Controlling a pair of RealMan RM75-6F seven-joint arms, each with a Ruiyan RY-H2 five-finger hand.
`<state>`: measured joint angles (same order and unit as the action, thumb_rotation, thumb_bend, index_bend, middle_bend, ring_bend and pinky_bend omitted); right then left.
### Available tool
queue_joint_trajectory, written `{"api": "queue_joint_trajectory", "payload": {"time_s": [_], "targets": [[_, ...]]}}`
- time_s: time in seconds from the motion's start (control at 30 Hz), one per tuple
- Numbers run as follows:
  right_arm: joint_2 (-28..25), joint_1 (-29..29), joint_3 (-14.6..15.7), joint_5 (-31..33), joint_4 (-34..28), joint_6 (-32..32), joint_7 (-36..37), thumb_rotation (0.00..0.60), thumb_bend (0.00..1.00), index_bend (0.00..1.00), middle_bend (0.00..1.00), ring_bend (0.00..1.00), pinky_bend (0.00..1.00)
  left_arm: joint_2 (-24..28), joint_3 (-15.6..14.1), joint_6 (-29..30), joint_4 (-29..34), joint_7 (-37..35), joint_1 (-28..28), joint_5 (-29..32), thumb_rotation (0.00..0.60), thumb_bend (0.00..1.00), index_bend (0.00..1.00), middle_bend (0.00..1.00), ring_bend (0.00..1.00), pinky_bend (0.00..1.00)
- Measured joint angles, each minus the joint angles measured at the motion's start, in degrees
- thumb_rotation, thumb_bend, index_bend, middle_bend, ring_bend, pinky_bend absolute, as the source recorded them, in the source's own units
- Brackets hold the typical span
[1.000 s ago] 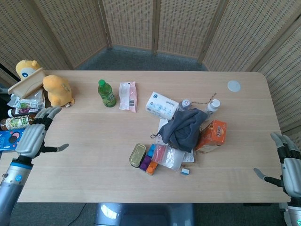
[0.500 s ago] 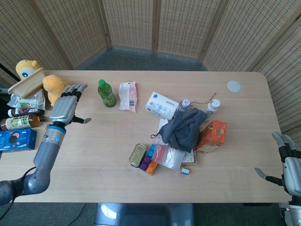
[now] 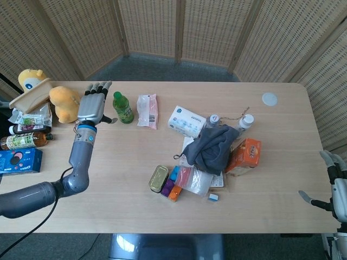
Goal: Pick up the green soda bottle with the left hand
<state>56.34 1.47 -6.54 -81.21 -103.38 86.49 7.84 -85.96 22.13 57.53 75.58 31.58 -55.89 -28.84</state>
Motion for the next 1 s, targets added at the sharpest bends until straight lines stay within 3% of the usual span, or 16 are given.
{"api": "queue_joint_trajectory", "payload": {"time_s": [0.47, 1.0], "targets": [[0.6, 0.6, -0.9, 2.9, 1.8, -1.8, 0.8, 0.600, 0.00, 0.00, 0.00, 0.00, 0.00, -12.0, 0.8, -7.5, -22.8, -6.3, -4.8, -3.6, 0.600, 0.00, 0.06, 0.00, 0.00, 0.00], [1.0, 1.1, -0.8, 3.7, 2.4, -3.4, 0.5, 0.599, 0.00, 0.00, 0.00, 0.00, 0.00, -19.4, 1.3, -12.5, -34.8, -21.0, -3.9, -13.0, 0.600, 0.00, 0.04, 0.00, 0.00, 0.00]]}}
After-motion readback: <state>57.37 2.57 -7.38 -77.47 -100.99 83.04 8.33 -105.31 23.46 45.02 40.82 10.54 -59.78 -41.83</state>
